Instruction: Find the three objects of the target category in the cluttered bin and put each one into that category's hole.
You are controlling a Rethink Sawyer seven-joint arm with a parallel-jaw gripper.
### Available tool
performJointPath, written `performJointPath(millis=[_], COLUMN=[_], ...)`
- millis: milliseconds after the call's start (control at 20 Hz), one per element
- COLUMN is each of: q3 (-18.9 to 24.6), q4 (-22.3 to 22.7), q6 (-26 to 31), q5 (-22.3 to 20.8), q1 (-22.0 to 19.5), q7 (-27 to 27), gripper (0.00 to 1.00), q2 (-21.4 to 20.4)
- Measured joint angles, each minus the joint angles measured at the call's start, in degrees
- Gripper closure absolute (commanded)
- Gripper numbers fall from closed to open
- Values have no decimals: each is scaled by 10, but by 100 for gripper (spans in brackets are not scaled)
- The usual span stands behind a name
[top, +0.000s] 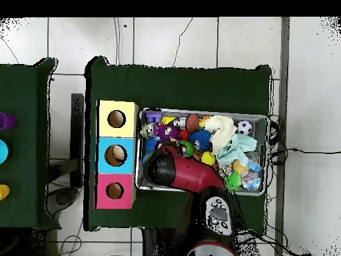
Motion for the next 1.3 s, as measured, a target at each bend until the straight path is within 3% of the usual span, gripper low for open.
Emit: performJointPath(millis=[500, 1300], q3=[-22, -43], q4=[0, 0], q6=[10, 25], q5=[42, 89], q1=[47, 82], q7=[0, 0], gripper=[100, 100], q2=[-44, -52])
